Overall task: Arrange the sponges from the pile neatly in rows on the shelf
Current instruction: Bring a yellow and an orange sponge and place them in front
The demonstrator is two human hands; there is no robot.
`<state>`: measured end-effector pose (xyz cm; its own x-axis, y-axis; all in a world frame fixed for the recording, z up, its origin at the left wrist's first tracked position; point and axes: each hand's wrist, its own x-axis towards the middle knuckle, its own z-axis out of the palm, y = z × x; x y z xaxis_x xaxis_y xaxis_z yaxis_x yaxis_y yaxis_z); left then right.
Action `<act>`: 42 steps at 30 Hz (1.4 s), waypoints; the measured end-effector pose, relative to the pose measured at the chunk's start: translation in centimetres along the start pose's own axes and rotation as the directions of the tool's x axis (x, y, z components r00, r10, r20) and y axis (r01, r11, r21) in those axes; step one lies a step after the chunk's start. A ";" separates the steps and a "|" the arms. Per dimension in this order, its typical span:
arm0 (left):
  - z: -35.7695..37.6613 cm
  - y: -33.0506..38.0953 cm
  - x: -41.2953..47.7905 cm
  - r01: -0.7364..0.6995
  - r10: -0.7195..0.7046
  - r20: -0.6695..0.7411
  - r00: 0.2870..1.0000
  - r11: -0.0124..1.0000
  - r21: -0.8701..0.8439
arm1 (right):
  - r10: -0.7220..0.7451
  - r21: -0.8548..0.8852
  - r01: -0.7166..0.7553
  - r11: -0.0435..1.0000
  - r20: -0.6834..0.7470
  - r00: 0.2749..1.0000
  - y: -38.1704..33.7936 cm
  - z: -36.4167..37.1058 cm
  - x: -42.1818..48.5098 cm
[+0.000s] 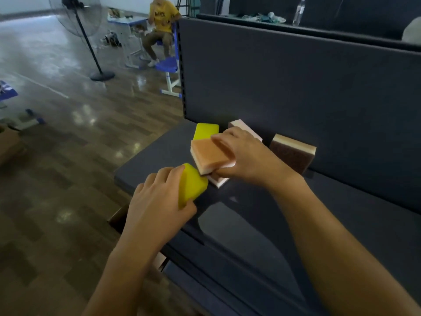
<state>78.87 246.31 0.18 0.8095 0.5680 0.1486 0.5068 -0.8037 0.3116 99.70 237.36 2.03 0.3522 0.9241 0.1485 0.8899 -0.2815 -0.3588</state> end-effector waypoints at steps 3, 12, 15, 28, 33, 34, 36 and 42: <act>-0.1 1.6 -0.1 -0.111 0.110 -0.032 0.993 0.994 -0.024 | 0.040 -0.023 -0.043 0.999 -0.142 0.989 0.1 -1.9 -4.5; 2.2 12.1 0.0 -0.502 0.509 0.001 0.861 0.850 -0.156 | 0.369 -0.014 -0.417 0.909 -0.442 0.818 3.6 -6.2 -21.9; 3.7 16.7 -0.6 -0.599 0.620 0.047 0.783 0.773 -0.207 | 0.485 0.039 -0.545 0.837 -0.514 0.708 4.4 -7.3 -28.2; 9.6 37.9 -11.1 -0.797 0.886 0.124 0.447 0.457 -0.395 | 0.685 0.113 -0.822 0.558 -0.623 0.379 5.7 -11.0 -54.2; 11.2 43.8 -15.3 -0.806 0.905 0.153 0.396 0.423 -0.415 | 0.673 0.115 -0.825 0.553 -0.646 0.361 6.7 -12.1 -60.7; 11.5 44.7 -16.0 -0.808 0.907 0.153 0.393 0.420 -0.413 | 0.671 0.114 -0.824 0.555 -0.647 0.363 6.9 -12.3 -61.9; 12.0 46.3 -17.3 -0.811 0.904 0.157 0.397 0.426 -0.400 | 0.670 0.111 -0.823 0.558 -0.645 0.368 7.4 -12.7 -63.9; 12.1 50.0 -19.8 -0.814 0.898 0.109 0.426 0.433 -0.386 | 0.647 0.086 -0.809 0.581 -0.651 0.396 8.5 -14.6 -68.6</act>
<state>91.78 192.75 1.46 0.8325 -0.4987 0.2413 -0.5540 -0.7424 0.3768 87.32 167.86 2.24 0.9043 0.0155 0.4267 0.2077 -0.8891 -0.4078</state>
